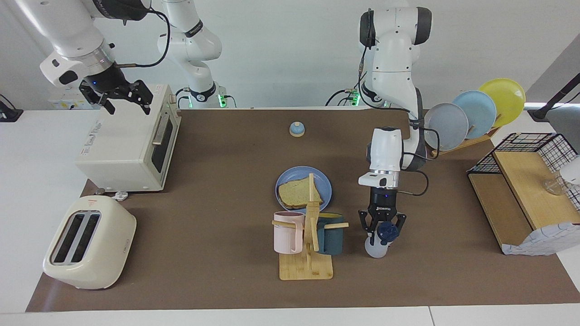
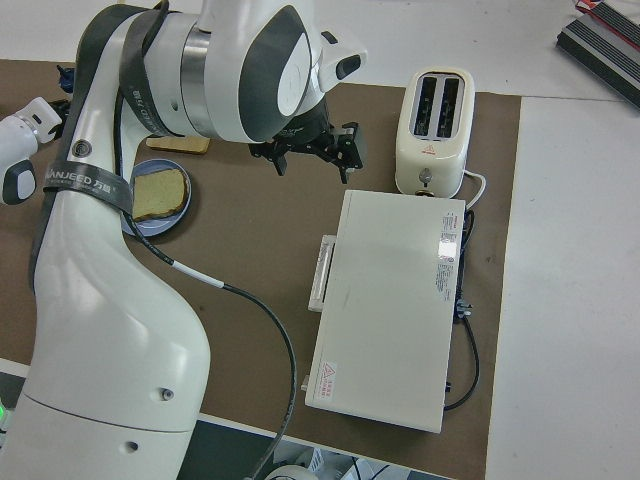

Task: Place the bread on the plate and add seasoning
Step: 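Set the bottle upright on the table and open the left gripper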

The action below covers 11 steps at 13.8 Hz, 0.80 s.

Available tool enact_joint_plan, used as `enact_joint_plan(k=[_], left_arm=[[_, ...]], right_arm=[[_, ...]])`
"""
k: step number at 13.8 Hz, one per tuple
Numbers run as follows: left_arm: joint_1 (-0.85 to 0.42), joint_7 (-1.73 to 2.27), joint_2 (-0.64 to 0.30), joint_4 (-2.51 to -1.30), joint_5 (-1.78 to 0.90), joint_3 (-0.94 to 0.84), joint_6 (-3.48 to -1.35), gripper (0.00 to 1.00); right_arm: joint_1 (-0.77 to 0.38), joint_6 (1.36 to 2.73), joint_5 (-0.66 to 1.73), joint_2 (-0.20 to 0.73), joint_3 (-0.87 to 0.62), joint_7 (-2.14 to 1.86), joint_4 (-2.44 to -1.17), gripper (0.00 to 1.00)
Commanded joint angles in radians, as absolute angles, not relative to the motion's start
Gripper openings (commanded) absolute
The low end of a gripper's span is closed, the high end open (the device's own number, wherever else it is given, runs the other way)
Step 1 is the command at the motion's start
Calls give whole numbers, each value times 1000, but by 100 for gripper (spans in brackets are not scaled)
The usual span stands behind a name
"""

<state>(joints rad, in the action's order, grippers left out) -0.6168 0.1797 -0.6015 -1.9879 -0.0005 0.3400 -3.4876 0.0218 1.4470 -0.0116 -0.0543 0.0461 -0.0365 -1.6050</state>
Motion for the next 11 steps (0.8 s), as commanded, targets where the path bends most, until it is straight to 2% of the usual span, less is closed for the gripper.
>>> enact_joint_plan(k=[1,3,5,6,7,9,10,11], left_arm=[[-598,189,-617,-1968,47,342,-3508,0],[-595,189,-617,-1971,55,342,-3507,0],[-597,189,-617,-1973,52,342,-3507,28],[-597,189,-617,-1974,52,342,-3507,38],[-597,189,-615,-1976,52,342,-3507,53],[-597,189,-615,-1976,51,342,-3507,90],[-595,190,-614,-1977,52,342,-3507,100],[-594,190,-614,-1983,52,342,-3507,100]], right_arm=[[35,1460,-12,-66,41,-61,-1618,100],[35,1460,-12,-66,41,-61,-1618,100],[35,1460,-12,-66,41,-61,-1618,100],[35,1460,-12,-66,41,-63,-1618,100],[35,1460,-11,-66,41,-63,-1620,100],[35,1460,-12,-66,41,-61,-1620,100],[35,1460,-12,-66,41,-63,-1618,100],[35,1460,-12,-66,41,-61,-1618,100]])
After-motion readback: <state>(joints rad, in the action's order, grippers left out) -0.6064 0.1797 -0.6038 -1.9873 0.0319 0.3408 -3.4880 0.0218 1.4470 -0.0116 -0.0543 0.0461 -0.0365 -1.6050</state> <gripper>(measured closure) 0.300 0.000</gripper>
